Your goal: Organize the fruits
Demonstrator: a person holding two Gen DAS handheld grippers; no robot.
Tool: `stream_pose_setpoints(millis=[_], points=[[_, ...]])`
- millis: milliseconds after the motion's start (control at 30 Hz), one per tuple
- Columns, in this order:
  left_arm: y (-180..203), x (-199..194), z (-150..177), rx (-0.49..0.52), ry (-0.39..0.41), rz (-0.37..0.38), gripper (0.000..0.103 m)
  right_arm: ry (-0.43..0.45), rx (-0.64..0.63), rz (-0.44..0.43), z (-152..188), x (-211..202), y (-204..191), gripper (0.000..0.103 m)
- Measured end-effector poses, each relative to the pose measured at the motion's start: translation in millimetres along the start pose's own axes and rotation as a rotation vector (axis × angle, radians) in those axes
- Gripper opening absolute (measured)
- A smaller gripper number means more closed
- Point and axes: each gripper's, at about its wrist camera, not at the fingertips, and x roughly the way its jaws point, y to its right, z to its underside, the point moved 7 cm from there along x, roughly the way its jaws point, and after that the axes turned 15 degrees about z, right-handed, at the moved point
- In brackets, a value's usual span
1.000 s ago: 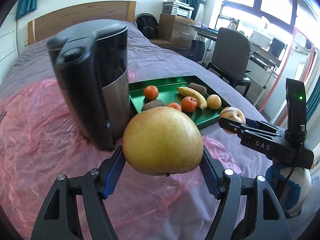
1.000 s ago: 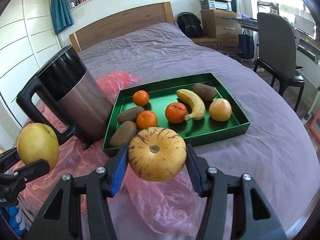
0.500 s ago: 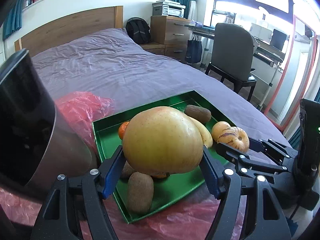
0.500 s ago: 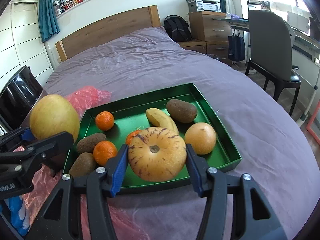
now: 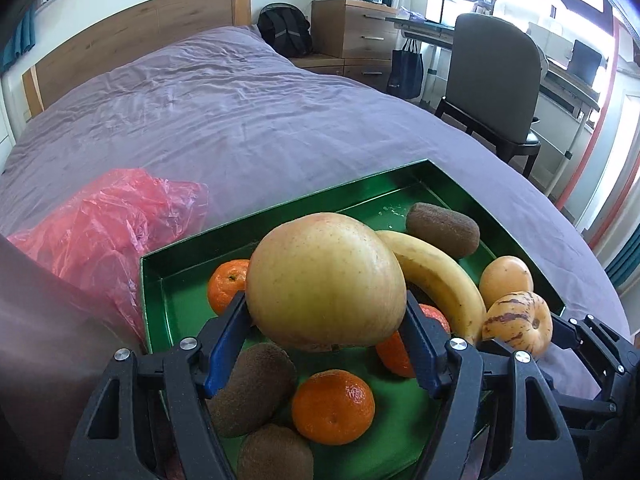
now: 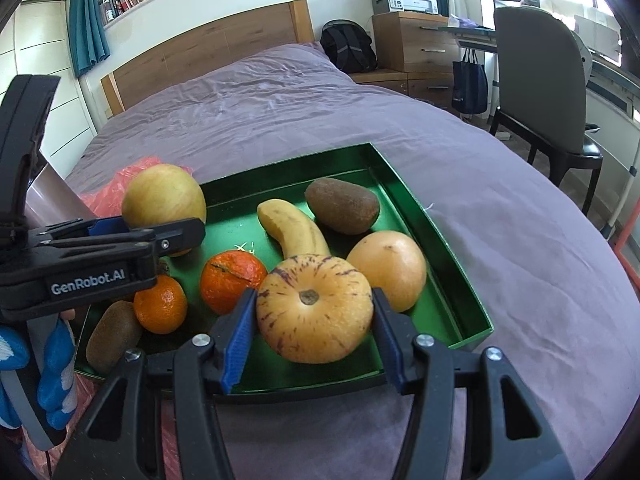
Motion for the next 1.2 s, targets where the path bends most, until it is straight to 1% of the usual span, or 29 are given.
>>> stream_pose_setpoints(millis=[133,367,467,567,633,767,933,1000,1067,1133,1200], points=[[-5,12,8,-0.021,-0.032,-0.004,0.067,-0.001,-0.002,-0.008,2,0,1,0.062],[-5,10,8,-0.020,-0.040,0.000,0.067,-0.014,-0.003,-0.010,6,2,1,0.062],[-4,8,9,-0.014,-0.046,-0.010,0.067,-0.017,-0.003,-0.011,6,1,1,0.063],[-5,6,12,-0.008,-0.053,-0.012,0.068,-0.016,-0.011,0.004,4,0,2,0.064],[-2,1,15,0.006,-0.051,-0.014,0.068,-0.014,-0.009,0.009,3,-5,3,0.069],[11,-23,9,0.071,0.000,-0.038,0.068,-0.005,-0.017,0.019,1,-21,3,0.075],[18,-68,9,0.047,0.053,-0.010,0.069,0.010,-0.024,0.032,1,-52,4,0.084],[22,-91,17,0.043,0.073,-0.001,0.070,0.008,-0.028,0.037,2,-66,2,0.085],[25,-116,28,0.043,0.091,0.004,0.075,0.016,-0.029,0.034,4,-81,-2,0.086],[28,-137,42,0.042,0.101,0.004,0.076,0.023,-0.033,0.024,7,-99,-8,0.095],[28,-160,58,0.037,0.111,-0.003,0.077,0.030,-0.046,0.016,11,-116,-17,0.098]])
